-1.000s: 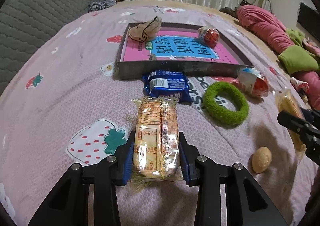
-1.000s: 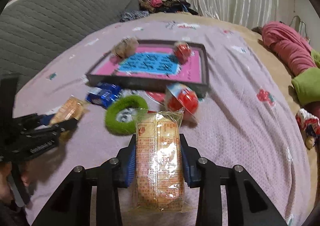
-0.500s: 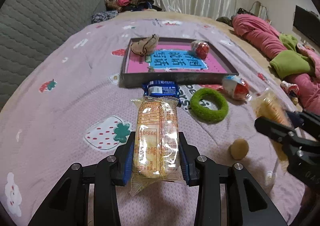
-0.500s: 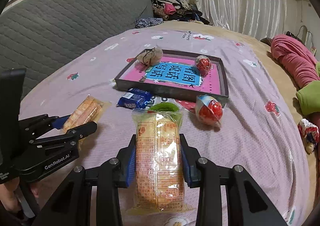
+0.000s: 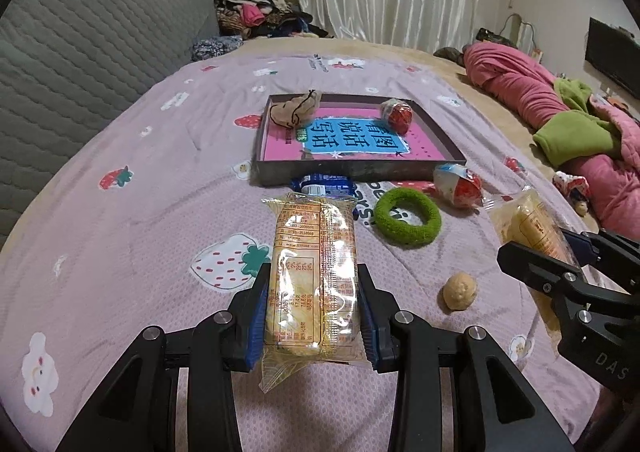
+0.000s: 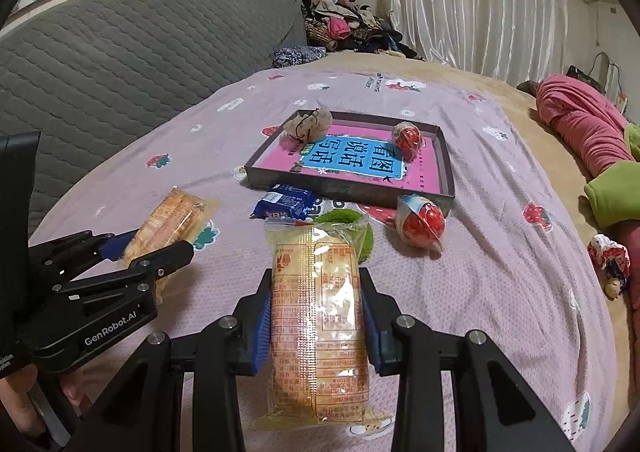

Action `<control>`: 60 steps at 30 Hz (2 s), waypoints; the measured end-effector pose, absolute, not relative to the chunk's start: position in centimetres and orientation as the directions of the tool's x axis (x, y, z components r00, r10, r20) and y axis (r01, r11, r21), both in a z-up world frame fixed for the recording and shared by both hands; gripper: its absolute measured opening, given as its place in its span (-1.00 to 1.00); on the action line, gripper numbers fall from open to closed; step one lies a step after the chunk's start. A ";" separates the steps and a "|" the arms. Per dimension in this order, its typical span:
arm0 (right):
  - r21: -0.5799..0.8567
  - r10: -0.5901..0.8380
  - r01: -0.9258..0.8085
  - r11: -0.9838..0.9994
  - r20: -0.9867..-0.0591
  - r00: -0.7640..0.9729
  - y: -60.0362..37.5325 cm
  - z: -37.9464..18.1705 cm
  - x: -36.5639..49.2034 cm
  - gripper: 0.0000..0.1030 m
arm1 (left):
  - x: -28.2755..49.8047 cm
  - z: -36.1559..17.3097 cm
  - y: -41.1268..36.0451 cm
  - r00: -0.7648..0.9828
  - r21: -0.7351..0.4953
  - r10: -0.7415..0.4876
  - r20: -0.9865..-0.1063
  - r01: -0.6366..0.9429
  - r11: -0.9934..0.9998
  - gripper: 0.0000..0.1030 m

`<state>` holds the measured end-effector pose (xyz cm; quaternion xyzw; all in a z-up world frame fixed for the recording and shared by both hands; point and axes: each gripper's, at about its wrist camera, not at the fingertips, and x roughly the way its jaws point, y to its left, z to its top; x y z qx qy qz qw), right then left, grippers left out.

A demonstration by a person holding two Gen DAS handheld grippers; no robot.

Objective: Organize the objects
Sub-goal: 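Lift the wafer pack with the right tool while the left tool lifts its wafer pack, then carry the wafer pack with the right tool while the left tool carries its pack over the pink tray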

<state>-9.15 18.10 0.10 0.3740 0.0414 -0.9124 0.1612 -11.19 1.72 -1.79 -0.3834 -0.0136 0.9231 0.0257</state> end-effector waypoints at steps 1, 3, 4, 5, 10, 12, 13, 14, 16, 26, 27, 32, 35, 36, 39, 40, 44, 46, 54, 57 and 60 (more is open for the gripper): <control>0.045 -0.264 0.325 -0.945 -0.695 -0.669 18.1 0.2 -9.0 -0.26 | -11.1 -1.7 1.7 -0.706 -0.048 0.060 -0.706 -0.037 -0.998 -0.23; 0.048 -0.267 0.327 -0.944 -0.692 -0.670 18.0 0.3 -8.8 -0.26 | -10.9 -1.6 1.8 -0.709 -0.046 0.057 -0.703 -0.034 -0.998 -0.23; 0.047 -0.266 0.325 -0.945 -0.691 -0.672 18.1 0.4 -8.7 -0.26 | -10.8 -1.5 1.8 -0.711 -0.047 0.057 -0.701 -0.034 -0.998 -0.23; 0.049 -0.265 0.321 -0.946 -0.689 -0.674 18.2 0.4 -8.6 -0.26 | -10.6 -1.4 1.8 -0.710 -0.047 0.056 -0.702 -0.033 -0.998 -0.23; 0.054 -0.264 0.313 -0.948 -0.681 -0.683 18.2 0.8 -8.2 -0.26 | -10.1 -0.9 2.0 -0.717 -0.049 0.060 -0.695 -0.037 -0.998 -0.23; 0.052 -0.261 0.309 -0.950 -0.676 -0.689 18.2 1.1 -8.0 -0.26 | -9.9 -0.6 2.0 -0.721 -0.049 0.061 -0.690 -0.037 -0.998 -0.23; 0.052 -0.261 0.308 -0.950 -0.673 -0.692 18.2 1.2 -8.0 -0.26 | -9.9 -0.4 2.1 -0.724 -0.044 0.057 -0.687 -0.037 -0.998 -0.23; 0.052 -0.262 0.307 -0.950 -0.669 -0.696 18.3 1.4 -7.9 -0.26 | -9.8 -0.3 2.1 -0.727 -0.038 0.052 -0.685 -0.036 -0.999 -0.23; 0.050 -0.258 0.303 -0.952 -0.665 -0.701 18.3 1.7 -7.8 -0.26 | -9.7 0.0 2.2 -0.731 -0.041 0.054 -0.681 -0.035 -0.999 -0.23; 0.041 -0.255 0.301 -0.953 -0.647 -0.719 18.6 2.8 -7.1 -0.26 | -9.1 0.9 2.8 -0.738 -0.040 0.058 -0.673 -0.042 -0.998 -0.23; 0.040 -0.253 0.299 -0.954 -0.645 -0.722 18.7 2.9 -7.0 -0.26 | -9.0 1.0 2.9 -0.739 -0.039 0.059 -0.671 -0.044 -0.998 -0.23; 0.040 -0.258 0.300 -0.953 -0.628 -0.734 18.9 3.6 -6.6 -0.26 | -8.7 1.8 3.3 -0.748 -0.028 0.056 -0.662 -0.049 -0.998 -0.23; 0.044 -0.264 0.302 -0.952 -0.617 -0.742 19.2 4.2 -6.4 -0.26 | -8.7 2.4 3.5 -0.757 -0.015 0.047 -0.652 -0.049 -0.999 -0.23; 0.044 -0.264 0.301 -0.953 -0.613 -0.745 19.3 4.4 -6.4 -0.26 | -8.7 2.7 3.6 -0.760 -0.013 0.045 -0.648 -0.048 -0.999 -0.23; 0.053 -0.268 0.298 -0.953 -0.601 -0.753 19.7 4.9 -6.4 -0.26 | -8.9 3.2 3.9 -0.766 -0.016 0.047 -0.641 -0.048 -0.999 -0.23; 0.056 -0.270 0.296 -0.954 -0.597 -0.756 19.8 5.0 -6.4 -0.26 | -9.0 3.4 4.1 -0.767 -0.018 0.050 -0.640 -0.050 -0.999 -0.23; 0.053 -0.267 0.293 -0.955 -0.584 -0.766 20.2 5.6 -6.5 -0.26 | -9.5 4.0 4.6 -0.773 -0.010 0.050 -0.632 -0.056 -0.998 -0.23; 0.056 -0.269 0.291 -0.955 -0.578 -0.771 20.4 5.9 -6.6 -0.26 | -9.7 4.3 4.8 -0.776 -0.012 0.051 -0.628 -0.056 -0.998 -0.23; 0.052 -0.271 0.294 -0.954 -0.568 -0.777 20.8 6.7 -6.9 -0.26 | -10.7 5.0 5.1 -0.781 0.005 0.043 -0.622 -0.059 -0.998 -0.23; 0.049 -0.268 0.293 -0.955 -0.567 -0.779 20.9 6.8 -7.3 -0.26 | -11.2 5.3 5.0 -0.782 -0.003 0.050 -0.621 -0.062 -0.998 -0.23; 0.046 -0.267 0.293 -0.955 -0.567 -0.779 20.9 7.0 -7.8 -0.26 | -11.9 5.7 4.8 -0.784 -0.001 0.048 -0.619 -0.060 -0.998 -0.23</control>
